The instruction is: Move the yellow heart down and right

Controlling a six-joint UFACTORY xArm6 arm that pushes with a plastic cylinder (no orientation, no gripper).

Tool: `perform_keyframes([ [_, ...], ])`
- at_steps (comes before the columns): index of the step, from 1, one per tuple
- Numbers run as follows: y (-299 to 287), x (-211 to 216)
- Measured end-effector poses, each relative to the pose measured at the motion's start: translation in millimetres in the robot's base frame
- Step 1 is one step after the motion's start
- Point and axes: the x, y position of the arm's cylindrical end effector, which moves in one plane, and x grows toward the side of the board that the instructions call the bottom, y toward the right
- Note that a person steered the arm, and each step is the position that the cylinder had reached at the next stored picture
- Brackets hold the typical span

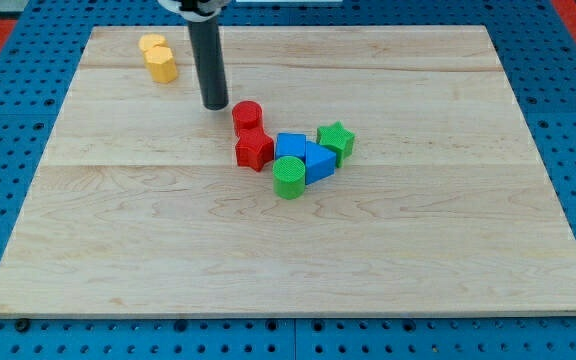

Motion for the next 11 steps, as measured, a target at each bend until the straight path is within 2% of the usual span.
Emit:
perform_keyframes([
  [1, -43, -25],
  [2, -127, -42],
  [3, -161, -95],
  [4, -122, -112],
  [5, -48, -108],
  [6, -4, -100],
  [10, 81, -45],
  [11, 50, -54],
])
